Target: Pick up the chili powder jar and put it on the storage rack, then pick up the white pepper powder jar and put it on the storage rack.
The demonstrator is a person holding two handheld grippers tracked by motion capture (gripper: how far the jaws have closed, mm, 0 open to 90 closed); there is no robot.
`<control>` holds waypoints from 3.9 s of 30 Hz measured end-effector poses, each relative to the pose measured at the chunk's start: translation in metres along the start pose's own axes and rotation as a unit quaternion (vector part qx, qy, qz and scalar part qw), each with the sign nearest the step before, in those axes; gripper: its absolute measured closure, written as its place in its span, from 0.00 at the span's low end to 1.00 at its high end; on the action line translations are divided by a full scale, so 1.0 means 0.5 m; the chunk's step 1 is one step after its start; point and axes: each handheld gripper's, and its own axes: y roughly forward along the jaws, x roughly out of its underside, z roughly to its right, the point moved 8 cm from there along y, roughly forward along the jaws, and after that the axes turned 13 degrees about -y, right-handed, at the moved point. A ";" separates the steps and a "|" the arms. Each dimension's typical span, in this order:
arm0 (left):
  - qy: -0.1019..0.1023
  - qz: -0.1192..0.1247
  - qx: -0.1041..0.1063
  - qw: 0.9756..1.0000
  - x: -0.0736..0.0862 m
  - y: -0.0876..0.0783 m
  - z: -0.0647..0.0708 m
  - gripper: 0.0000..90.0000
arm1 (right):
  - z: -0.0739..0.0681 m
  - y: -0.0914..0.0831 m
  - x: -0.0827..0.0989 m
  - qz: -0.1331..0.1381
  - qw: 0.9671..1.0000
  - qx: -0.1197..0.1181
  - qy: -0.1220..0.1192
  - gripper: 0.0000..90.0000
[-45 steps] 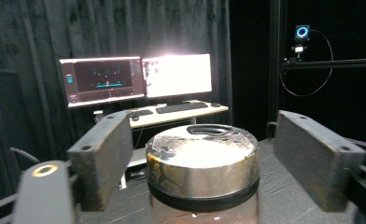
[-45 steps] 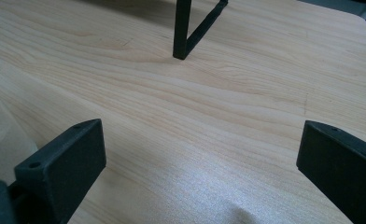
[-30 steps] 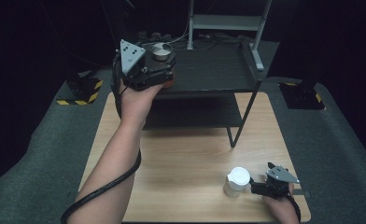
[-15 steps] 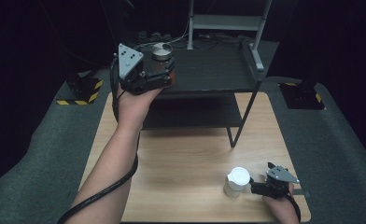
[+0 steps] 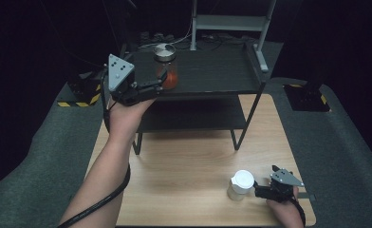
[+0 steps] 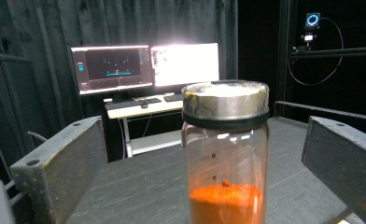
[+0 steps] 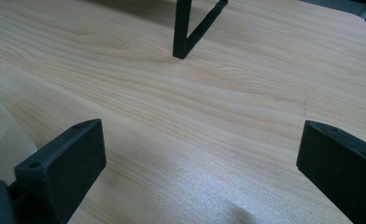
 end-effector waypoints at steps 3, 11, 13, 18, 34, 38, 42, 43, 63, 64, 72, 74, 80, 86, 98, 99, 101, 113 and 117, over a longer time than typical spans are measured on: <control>0.002 -0.003 0.001 1.000 0.007 -0.011 -0.002 0.00 | 0.000 0.000 0.000 0.000 1.000 0.000 0.000 0.01; 0.008 -0.016 0.008 1.000 0.032 -0.038 -0.001 0.00 | 0.000 0.000 0.000 0.000 1.000 0.000 -0.001 0.01; 0.005 -0.022 0.009 1.000 0.041 -0.047 -0.001 0.00 | 0.000 0.000 0.000 0.000 1.000 0.000 -0.001 0.01; 0.011 -0.030 0.007 0.999 0.060 -0.064 0.003 0.00 | -0.001 0.000 0.000 0.000 1.000 0.001 -0.001 0.01; 0.012 -0.054 0.013 0.998 0.136 -0.118 0.003 0.00 | -0.001 0.000 -0.001 -0.002 1.000 0.000 -0.003 0.01; 0.007 -0.061 0.015 0.998 0.162 -0.127 -0.003 0.00 | -0.002 0.001 -0.001 -0.002 1.000 0.000 -0.004 0.01; 0.004 -0.070 0.020 0.997 0.189 -0.134 -0.010 0.00 | -0.002 0.000 -0.001 -0.002 1.000 0.001 -0.004 0.01; 0.003 -0.072 0.022 0.997 0.196 -0.137 -0.012 0.00 | -0.002 0.000 -0.001 -0.002 1.000 0.001 -0.004 0.01; -0.012 -0.125 0.025 0.992 0.354 -0.188 -0.030 0.01 | -0.003 0.001 -0.002 -0.002 1.000 0.002 -0.008 0.01; -0.012 -0.129 0.026 0.991 0.362 -0.190 -0.031 0.01 | -0.004 0.001 -0.002 -0.002 1.000 0.002 -0.008 0.01; -0.019 -0.155 0.024 0.987 0.424 -0.209 -0.045 0.00 | -0.005 0.001 -0.002 -0.004 1.000 0.006 -0.008 0.01; -0.011 -0.169 0.020 0.985 0.441 -0.211 -0.049 0.00 | -0.006 0.001 -0.003 -0.004 1.000 0.006 -0.009 0.01; -0.001 -0.195 0.009 0.981 0.483 -0.216 -0.062 0.00 | -0.008 0.001 -0.003 -0.006 1.000 0.011 -0.009 0.01; 0.007 -0.218 -0.008 0.976 0.509 -0.217 -0.074 0.00 | -0.011 0.002 -0.005 -0.009 1.000 0.013 -0.013 0.01; 0.031 -0.260 -0.009 0.965 0.542 -0.208 -0.066 0.00 | -0.011 0.001 -0.005 -0.008 1.000 0.010 -0.013 0.01; 0.038 -0.259 -0.009 0.965 0.543 -0.208 -0.063 0.00 | -0.011 0.001 -0.005 -0.007 1.000 0.010 -0.014 0.01; 0.043 -0.260 -0.012 0.965 0.543 -0.207 -0.060 0.00 | -0.011 0.001 -0.004 -0.005 1.000 0.011 -0.013 0.01; 0.070 -0.270 -0.023 0.960 0.544 -0.203 -0.045 0.00 | -0.011 -0.002 -0.002 -0.001 1.000 0.011 -0.012 0.01; 0.074 -0.277 -0.021 0.958 0.544 -0.199 -0.044 0.01 | -0.008 -0.003 0.001 0.004 1.000 0.008 -0.008 0.01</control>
